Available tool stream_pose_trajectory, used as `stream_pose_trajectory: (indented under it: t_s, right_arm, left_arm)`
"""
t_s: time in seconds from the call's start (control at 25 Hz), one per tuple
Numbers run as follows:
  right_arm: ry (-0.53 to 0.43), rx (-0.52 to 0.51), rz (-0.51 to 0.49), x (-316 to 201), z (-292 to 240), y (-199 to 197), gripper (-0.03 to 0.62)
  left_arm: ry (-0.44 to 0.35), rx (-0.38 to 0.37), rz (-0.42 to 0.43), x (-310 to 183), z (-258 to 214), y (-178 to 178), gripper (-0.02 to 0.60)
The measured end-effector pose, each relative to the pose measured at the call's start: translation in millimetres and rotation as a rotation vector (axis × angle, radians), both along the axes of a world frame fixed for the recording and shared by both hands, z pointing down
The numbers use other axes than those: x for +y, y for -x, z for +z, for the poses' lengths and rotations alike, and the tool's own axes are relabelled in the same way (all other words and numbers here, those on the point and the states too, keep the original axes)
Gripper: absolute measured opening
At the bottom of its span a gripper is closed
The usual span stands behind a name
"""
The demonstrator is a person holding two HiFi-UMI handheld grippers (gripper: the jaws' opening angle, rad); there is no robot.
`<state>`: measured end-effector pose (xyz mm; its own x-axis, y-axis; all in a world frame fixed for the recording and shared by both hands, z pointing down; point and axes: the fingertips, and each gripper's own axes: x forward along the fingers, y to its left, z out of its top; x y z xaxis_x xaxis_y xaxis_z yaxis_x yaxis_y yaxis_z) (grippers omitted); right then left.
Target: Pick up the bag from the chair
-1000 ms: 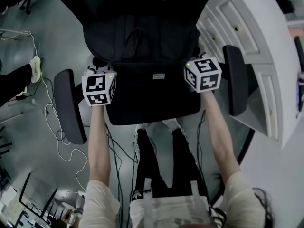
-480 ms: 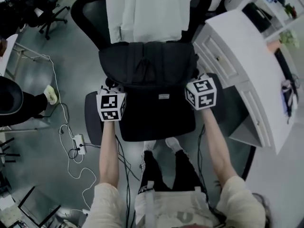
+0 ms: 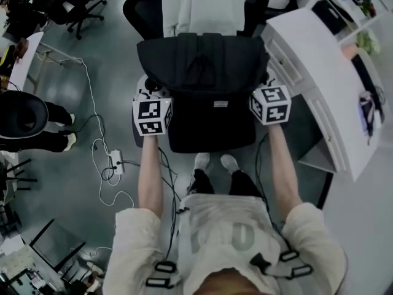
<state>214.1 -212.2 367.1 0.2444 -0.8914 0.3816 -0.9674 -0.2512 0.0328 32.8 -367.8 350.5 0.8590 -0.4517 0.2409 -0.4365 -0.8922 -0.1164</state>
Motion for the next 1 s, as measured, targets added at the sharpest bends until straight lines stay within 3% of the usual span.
stream_pose_trajectory:
  t_s: [0.4,0.76,1.0]
  right_arm:
    - [-0.06,0.051,-0.022,51.9,-62.5,62.6,0.12]
    - [-0.078,0.034,-0.052,82.0,-64.3,89.5,0.12]
    - [-0.064,0.011,-0.048,97.2,-47.7,90.7,0.12]
  left_arm:
    - [-0.04,0.057,-0.082,55.5,-58.8,66.0,0.048]
    - [-0.039,0.034,-0.135,92.1,-54.3,94.6,0.048]
    - [-0.046,0.019,-0.128,105.0,-43.2,95.9,0.048]
